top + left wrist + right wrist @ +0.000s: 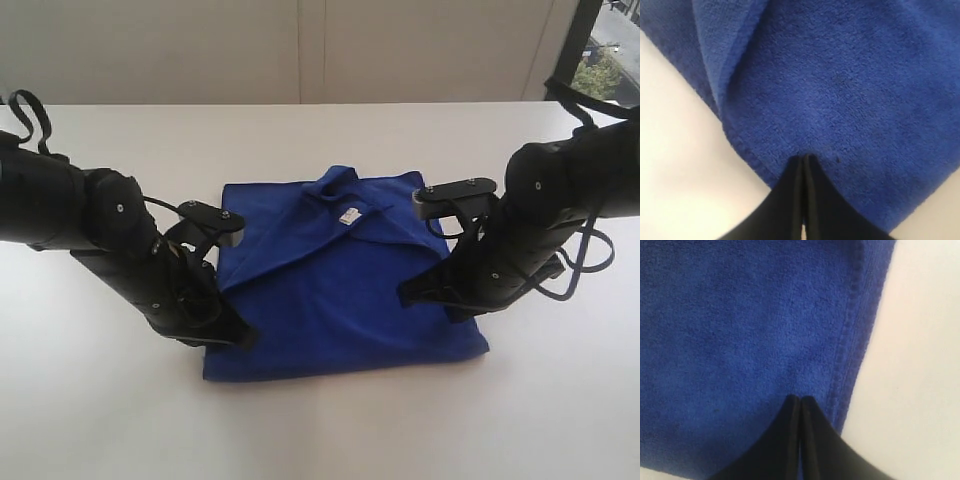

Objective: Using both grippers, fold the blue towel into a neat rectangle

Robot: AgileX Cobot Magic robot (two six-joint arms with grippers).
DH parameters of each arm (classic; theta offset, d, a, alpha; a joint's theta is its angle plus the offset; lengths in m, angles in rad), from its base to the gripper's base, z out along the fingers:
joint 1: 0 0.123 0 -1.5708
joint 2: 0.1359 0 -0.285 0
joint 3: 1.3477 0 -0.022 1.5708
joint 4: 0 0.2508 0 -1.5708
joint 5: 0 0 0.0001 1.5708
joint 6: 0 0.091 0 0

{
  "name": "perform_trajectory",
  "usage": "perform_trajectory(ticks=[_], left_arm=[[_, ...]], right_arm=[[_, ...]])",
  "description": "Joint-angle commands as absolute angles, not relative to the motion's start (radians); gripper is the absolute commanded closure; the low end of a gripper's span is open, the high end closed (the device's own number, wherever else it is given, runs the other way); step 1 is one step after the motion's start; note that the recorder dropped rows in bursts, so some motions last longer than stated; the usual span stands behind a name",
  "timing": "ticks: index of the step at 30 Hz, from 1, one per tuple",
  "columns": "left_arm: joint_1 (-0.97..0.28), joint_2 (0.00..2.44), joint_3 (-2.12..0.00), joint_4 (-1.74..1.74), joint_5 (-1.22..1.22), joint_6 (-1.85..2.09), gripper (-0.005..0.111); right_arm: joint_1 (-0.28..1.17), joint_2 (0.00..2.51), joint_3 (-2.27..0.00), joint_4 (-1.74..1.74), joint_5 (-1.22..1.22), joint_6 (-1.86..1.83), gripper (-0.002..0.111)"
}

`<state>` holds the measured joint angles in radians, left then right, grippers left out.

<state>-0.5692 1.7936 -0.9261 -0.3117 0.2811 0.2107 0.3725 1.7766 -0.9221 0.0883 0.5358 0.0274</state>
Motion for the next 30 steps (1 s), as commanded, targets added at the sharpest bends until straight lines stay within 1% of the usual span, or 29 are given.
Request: perform_trajectory(ticks=[1,13,17,24,30], left_arm=[[-0.511,1.832,-0.904,-0.223,0.325,0.202,0.107],[-0.511,1.832,-0.904,-0.234,0.318,0.198,0.107],[-0.511,1.832,-0.904,-0.234,0.321,0.194,0.107],[-0.511,1.832,-0.904,-0.234,0.325,0.194,0.107],[-0.511,1.832,-0.904,-0.234,0.325,0.187,0.107]], right_arm=[[0.376,1.773,-0.917,0.081,0.542,0.031,0.108],[0.378,1.806,-0.917,0.185,0.550,-0.024,0.108],[0.378,1.857,-0.917,0.144,0.569,0.000,0.108],[0.378,1.846,-0.917,0.067,0.634,0.098,0.108],[0.378,1.846,-0.917,0.022,0.632,0.125,0.108]])
